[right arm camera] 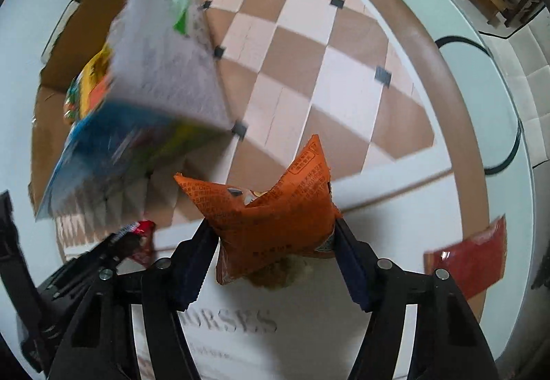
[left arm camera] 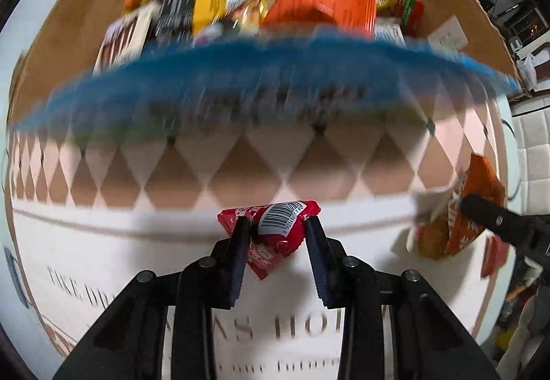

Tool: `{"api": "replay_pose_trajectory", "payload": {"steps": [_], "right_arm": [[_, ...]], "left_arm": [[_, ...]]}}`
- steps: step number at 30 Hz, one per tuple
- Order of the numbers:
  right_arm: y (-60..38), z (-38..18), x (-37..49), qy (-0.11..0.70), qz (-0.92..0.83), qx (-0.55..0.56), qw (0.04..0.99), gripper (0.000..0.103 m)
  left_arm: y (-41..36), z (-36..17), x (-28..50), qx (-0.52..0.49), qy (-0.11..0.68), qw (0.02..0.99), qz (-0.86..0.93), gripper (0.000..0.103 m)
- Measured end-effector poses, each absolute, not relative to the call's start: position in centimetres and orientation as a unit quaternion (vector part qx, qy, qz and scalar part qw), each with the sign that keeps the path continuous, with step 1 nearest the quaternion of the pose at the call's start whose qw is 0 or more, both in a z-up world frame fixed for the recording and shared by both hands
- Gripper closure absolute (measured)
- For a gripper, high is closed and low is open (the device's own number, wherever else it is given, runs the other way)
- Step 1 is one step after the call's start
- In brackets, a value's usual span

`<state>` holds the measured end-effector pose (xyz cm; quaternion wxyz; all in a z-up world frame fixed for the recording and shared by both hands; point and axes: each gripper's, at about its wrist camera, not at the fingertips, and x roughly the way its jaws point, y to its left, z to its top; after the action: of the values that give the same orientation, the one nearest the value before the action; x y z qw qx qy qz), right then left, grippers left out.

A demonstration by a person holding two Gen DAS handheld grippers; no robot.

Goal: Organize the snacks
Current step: 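Grasp the red triangular packet with left gripper while right grasps orange bag, then carry both packets into the box and open both grippers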

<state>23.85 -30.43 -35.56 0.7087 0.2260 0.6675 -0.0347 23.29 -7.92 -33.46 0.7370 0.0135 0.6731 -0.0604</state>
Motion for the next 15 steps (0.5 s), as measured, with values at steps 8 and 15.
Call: {"api": "replay_pose_trajectory", "payload": {"steps": [8,15], "right_arm": [[-27.1,-32.6,21.0,0.662,0.007,0.234,0.712,0.034],[-25.1,-29.3,19.9,0.659,0.043,0.228,0.716,0.034]], "left_arm": [[-5.0,-32.6,18.9,-0.046,0.692,0.718,-0.057,0.074],[-3.1,-29.6,18.1,-0.077,0.683,0.724,-0.061,0.075]]}}
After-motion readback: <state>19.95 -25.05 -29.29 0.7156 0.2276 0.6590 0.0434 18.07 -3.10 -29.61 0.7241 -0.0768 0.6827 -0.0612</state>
